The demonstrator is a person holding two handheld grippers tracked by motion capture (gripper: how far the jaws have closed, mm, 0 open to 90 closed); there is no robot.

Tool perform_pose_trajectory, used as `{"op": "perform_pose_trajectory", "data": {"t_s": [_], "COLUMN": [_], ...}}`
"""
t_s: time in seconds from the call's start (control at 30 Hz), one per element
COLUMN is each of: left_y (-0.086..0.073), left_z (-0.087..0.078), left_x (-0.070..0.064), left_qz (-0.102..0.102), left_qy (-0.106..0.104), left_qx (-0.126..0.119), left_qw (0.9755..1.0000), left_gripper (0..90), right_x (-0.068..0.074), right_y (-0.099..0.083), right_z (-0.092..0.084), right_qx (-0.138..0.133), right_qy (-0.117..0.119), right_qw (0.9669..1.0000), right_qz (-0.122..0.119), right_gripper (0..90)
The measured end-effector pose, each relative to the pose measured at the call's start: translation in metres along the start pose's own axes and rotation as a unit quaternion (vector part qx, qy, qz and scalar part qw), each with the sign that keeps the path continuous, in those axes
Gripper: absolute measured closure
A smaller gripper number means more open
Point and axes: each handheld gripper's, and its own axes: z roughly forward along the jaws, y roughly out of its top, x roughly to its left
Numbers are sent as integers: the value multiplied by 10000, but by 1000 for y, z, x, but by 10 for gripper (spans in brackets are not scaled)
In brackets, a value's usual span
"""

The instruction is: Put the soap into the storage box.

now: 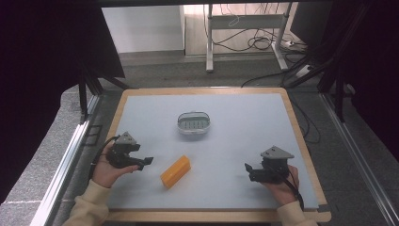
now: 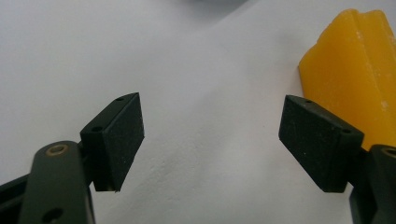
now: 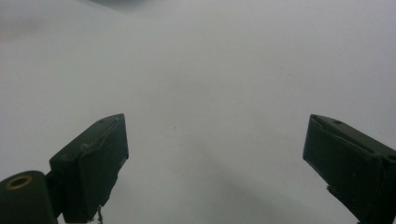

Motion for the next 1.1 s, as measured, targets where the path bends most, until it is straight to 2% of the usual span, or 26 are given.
{"op": "perform_pose_trajectory", "data": {"t_s": [0.27, 0.4, 0.6, 1.1], "left_y": [-1, 2, 4, 10], "left_z": [-4, -10, -16, -26], "left_x": [-4, -8, -10, -17], "left_qz": [80, 151, 188, 168], "left_qy": [67, 44, 0, -17], "left_qx": [29, -5, -57, -38], "left_qw": [9999, 9999, 9998, 9999], "left_gripper": [227, 232, 237, 249], "right_x": [-4, -4, -9, -6], "right_y": [-3, -4, -6, -7], "right_z": [0, -4, -3, -2], "right_qx": [6, -58, -81, -94], "right_qy": [43, -28, -58, 6], "right_qw": [9997, 9997, 9994, 9997], "right_qz": [252, 239, 346, 232], "right_gripper": [84, 92, 96, 108]}}
